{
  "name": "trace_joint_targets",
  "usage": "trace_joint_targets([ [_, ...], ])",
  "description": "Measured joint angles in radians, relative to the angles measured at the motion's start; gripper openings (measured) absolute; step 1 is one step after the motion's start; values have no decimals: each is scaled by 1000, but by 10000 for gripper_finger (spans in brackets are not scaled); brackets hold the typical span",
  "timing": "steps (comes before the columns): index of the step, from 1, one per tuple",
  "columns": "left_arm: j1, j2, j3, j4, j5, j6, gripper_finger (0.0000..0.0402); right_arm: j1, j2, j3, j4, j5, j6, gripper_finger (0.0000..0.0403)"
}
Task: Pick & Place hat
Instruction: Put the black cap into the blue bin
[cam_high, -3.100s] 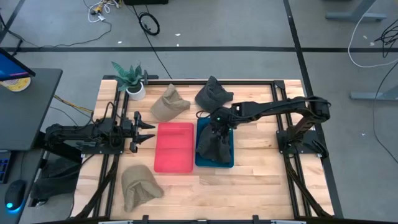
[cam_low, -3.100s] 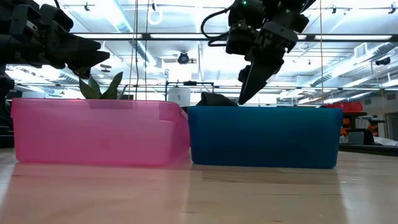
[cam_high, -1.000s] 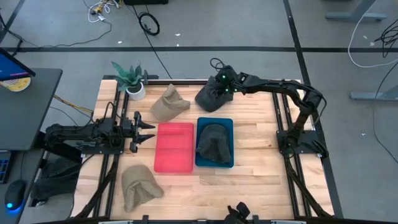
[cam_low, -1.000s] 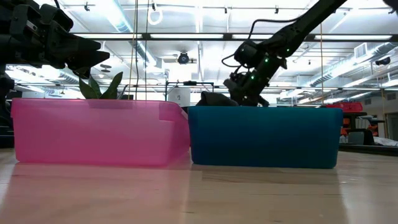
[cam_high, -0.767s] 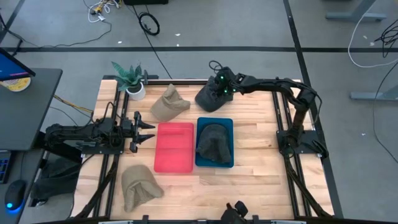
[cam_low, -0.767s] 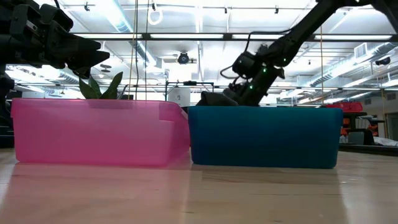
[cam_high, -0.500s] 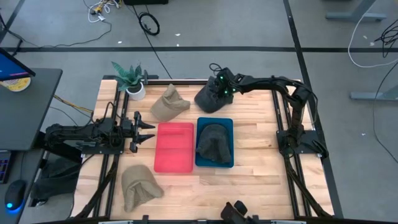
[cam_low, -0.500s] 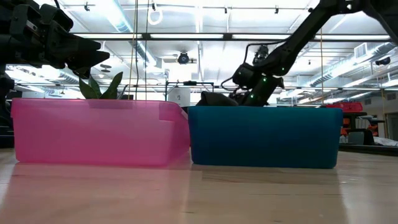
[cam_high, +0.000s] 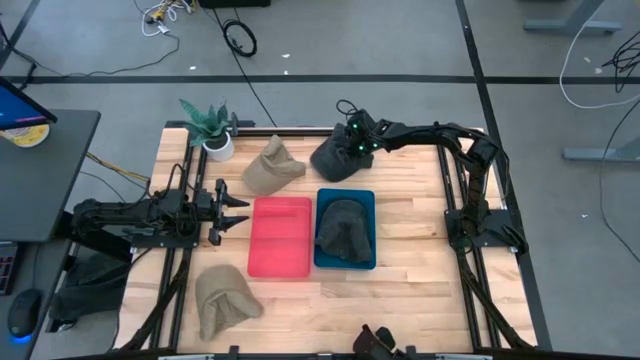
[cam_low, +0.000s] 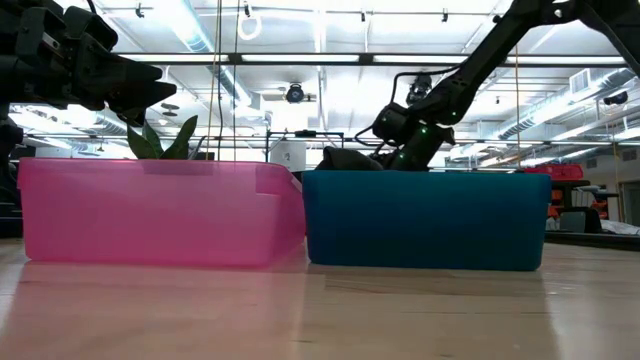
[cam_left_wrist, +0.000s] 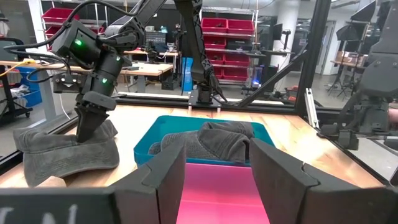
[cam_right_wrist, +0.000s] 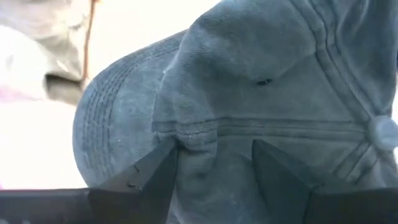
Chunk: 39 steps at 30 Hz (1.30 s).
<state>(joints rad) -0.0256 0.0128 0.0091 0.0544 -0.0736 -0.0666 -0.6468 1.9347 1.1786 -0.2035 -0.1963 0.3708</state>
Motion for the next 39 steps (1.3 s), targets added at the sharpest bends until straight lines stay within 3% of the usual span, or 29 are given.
trace_joint_targets([
  [14,0,0,0,0,0,0,183,28,0,0,21,-5,24,213],
  [25,0,0,0,0,0,0,183,83,0,-1,39,21,-222,208],
  [29,0,0,0,0,0,0,183,95,0,-1,34,71,-185,165],
  [35,0,0,0,0,0,0,183,95,0,-1,31,70,-129,18],
  [39,0,0,0,0,0,0,183,95,0,-1,34,73,-118,19],
])
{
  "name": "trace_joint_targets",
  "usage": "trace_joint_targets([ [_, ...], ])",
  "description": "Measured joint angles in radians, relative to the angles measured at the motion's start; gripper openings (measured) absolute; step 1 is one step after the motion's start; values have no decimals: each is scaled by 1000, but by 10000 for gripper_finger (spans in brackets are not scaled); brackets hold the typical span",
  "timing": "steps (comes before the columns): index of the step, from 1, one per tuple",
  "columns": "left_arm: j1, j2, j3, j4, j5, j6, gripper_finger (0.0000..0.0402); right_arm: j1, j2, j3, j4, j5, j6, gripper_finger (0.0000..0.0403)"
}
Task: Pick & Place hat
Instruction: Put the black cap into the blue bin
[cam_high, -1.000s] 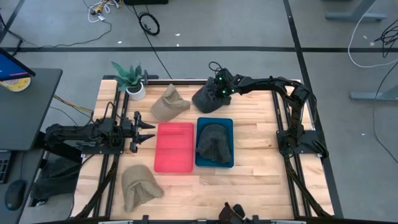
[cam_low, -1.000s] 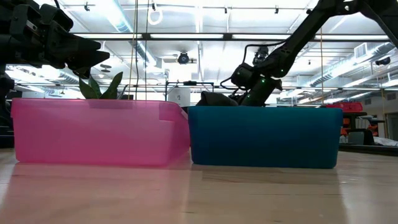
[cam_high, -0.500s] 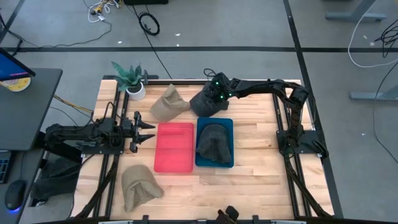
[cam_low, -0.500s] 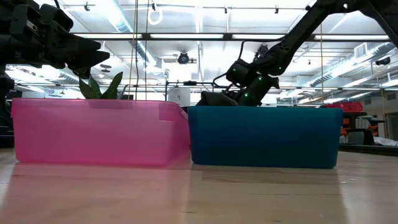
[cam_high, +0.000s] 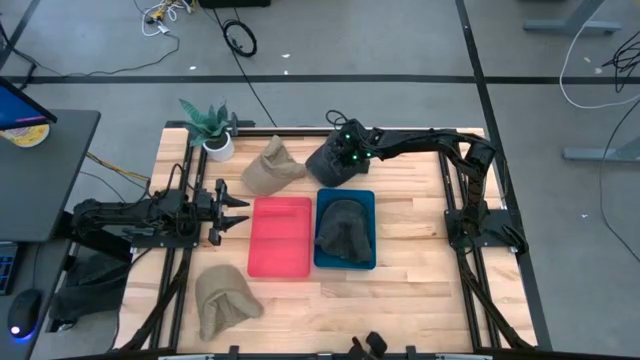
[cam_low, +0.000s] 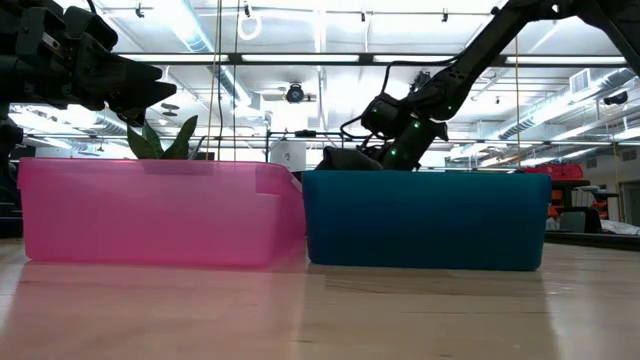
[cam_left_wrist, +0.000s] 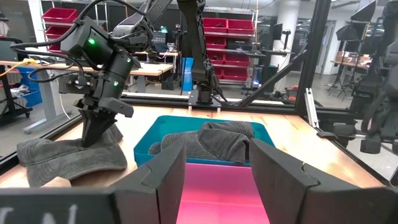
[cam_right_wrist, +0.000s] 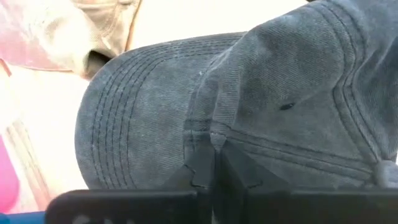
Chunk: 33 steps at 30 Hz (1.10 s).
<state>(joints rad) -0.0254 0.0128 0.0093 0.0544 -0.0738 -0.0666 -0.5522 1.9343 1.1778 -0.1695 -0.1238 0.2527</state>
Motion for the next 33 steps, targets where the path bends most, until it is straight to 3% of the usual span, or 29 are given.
trace_joint_targets([
  [9,0,0,0,0,0,0,183,-5,-36,-1,-15,8,-26,5],
  [20,0,0,0,0,0,0,183,32,-250,-1,-119,17,-51,3],
  [33,0,0,0,0,0,0,183,296,-533,-1,-361,1,-209,2],
])
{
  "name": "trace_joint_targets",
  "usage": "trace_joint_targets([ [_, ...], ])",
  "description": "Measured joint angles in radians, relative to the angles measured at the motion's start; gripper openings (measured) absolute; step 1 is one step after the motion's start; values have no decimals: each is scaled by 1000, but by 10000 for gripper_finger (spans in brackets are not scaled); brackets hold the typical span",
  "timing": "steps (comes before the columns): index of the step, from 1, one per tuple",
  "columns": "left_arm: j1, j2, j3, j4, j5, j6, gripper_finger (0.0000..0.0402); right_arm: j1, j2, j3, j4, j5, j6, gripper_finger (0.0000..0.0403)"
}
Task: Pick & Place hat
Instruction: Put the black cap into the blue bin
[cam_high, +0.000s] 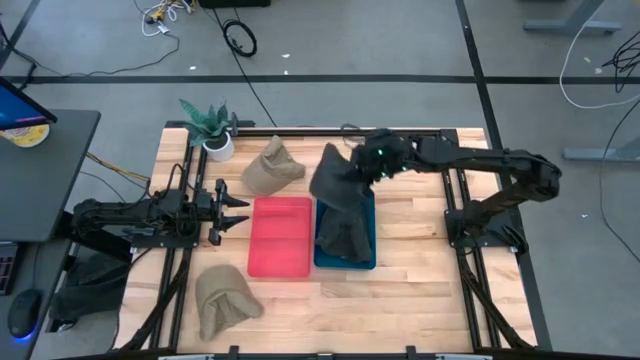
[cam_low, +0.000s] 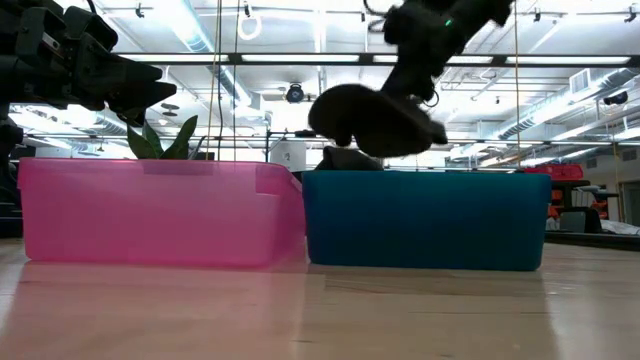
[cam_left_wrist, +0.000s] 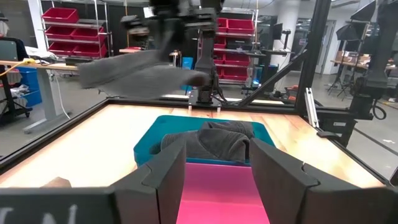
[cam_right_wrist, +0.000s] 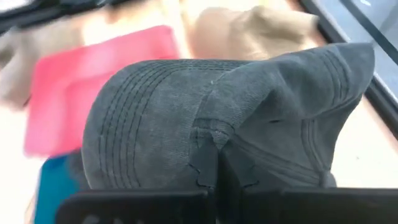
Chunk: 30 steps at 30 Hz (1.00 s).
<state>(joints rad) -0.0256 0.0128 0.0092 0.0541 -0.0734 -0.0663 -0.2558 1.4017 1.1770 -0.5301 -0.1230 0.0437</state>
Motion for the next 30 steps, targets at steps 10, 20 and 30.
trace_joint_targets([
  [10,0,0,0,0,0,0,183,232,22,0,-47,-3,-191,2],
  [20,0,0,0,1,0,0,183,298,150,-28,-43,-1,-183,2],
  [30,0,0,0,0,0,0,183,265,298,-87,-19,-71,-204,4],
])
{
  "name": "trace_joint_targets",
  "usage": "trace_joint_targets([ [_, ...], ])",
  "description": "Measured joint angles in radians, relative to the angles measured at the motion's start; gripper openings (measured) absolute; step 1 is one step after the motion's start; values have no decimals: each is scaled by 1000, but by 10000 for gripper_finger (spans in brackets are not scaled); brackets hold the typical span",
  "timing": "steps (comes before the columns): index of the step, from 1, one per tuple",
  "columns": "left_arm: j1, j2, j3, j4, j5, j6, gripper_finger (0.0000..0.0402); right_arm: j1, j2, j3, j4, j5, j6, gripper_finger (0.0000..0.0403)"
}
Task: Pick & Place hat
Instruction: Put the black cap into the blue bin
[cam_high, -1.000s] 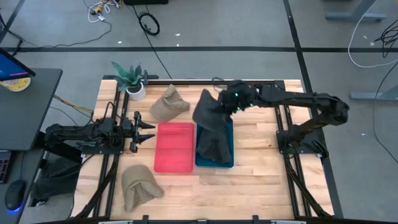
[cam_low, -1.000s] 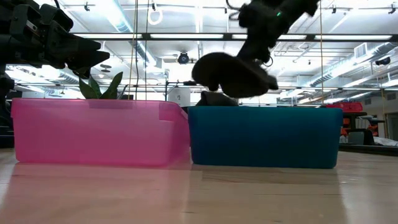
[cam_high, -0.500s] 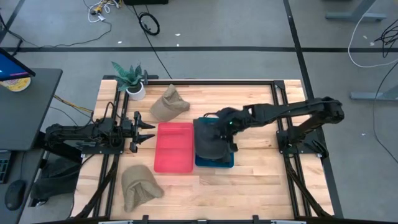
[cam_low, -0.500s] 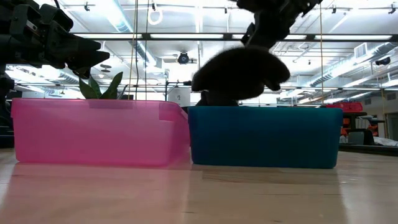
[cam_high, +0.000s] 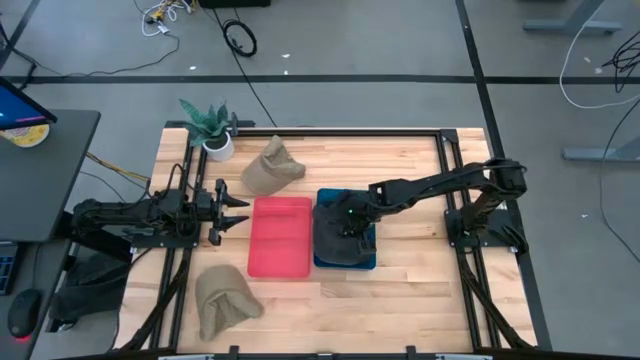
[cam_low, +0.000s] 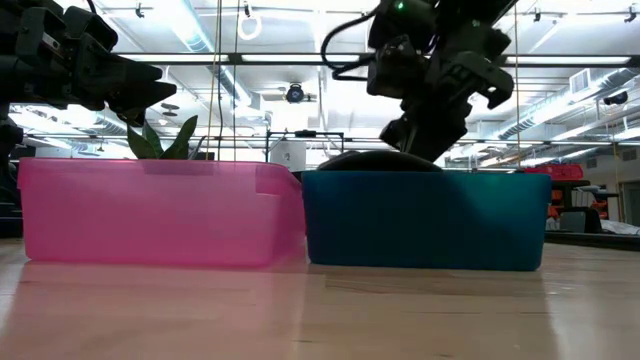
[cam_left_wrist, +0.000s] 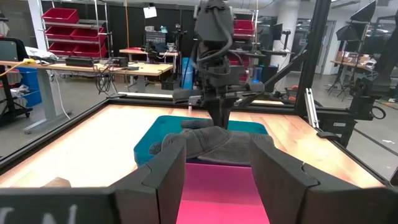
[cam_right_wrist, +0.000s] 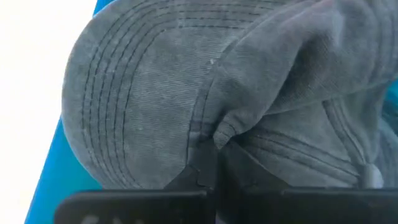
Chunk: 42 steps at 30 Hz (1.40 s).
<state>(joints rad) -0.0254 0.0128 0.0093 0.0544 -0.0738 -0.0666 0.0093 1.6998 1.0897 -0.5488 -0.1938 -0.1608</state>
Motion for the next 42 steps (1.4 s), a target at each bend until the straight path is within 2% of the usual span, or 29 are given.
trace_joint_targets([
  [5,0,0,0,0,0,0,183,-24,-16,-5,-2,-42,16,5],
  [16,0,0,0,0,0,0,183,-29,-66,-9,-16,-18,-54,15],
  [23,0,0,0,0,0,0,183,-29,-91,-10,-16,-15,-34,63],
  [28,0,0,0,0,0,0,183,-28,-144,-10,-31,49,-6,106],
  [32,0,0,0,0,0,0,183,-29,-181,-10,-29,60,-5,139],
  [36,0,0,0,0,0,0,183,-29,-198,-10,40,59,-12,160],
  [42,0,0,0,0,0,0,183,-19,-174,-8,310,47,-75,171],
])
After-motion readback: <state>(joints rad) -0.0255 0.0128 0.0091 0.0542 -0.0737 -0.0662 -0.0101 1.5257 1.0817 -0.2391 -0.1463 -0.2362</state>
